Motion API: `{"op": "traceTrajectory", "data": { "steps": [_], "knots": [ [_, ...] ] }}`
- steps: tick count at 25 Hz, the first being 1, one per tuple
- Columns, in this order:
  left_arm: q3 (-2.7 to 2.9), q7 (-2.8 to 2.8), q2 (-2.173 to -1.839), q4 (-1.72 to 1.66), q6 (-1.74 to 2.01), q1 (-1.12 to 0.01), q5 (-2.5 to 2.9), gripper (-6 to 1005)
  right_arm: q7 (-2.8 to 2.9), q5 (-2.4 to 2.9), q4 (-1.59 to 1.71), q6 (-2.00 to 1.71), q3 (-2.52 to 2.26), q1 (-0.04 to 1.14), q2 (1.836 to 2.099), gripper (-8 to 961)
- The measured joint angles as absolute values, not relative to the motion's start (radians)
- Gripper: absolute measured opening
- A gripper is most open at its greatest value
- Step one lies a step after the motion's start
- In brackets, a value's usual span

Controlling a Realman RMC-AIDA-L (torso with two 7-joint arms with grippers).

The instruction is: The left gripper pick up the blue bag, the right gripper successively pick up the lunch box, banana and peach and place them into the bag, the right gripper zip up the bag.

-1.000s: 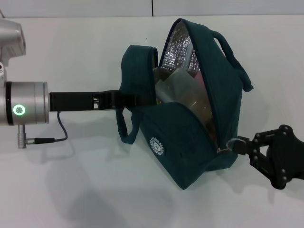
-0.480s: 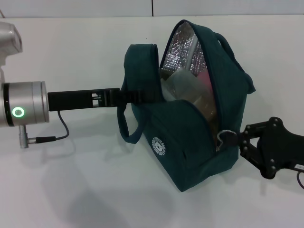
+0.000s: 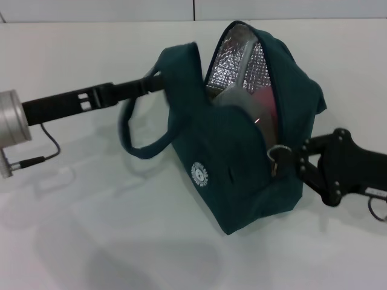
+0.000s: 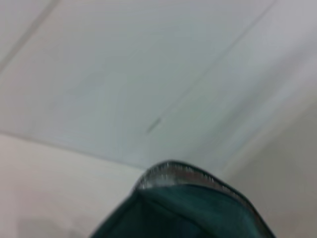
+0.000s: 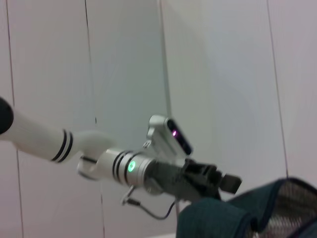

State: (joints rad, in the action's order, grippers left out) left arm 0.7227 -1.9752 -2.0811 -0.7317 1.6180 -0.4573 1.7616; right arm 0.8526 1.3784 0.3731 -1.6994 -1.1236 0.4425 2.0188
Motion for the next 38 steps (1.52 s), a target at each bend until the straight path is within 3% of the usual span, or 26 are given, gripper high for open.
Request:
{"op": "traceTrajectory", "data": {
  "steps": [2,13,27,38],
  "knots": [
    [0.688,-1.95,-2.084,-0.73,1.621,-0.449,1.756,717,0.853,1.371,0.373,-1.699,-1.123,0.459,2.02,7],
    [0.663,-1.825,-2.077,-0.689,1.662,-0.401,1.634,897,0.857,1.299,0.362,-1.657,-1.128,0.526,2.028,7],
    [0.66,-1.786,-2.075,-0.684,1.664,-0.37,1.607,892,0.856,1.136,0.36,-1.616,-1.14,0.612,2.028,7],
    [0.66,-1.748,-2.066,-0.687,1.713,-0.325,1.606,891,0.852,0.906,0.379,-1.553,-1.463,0.7,2.028,6]
  ]
}}
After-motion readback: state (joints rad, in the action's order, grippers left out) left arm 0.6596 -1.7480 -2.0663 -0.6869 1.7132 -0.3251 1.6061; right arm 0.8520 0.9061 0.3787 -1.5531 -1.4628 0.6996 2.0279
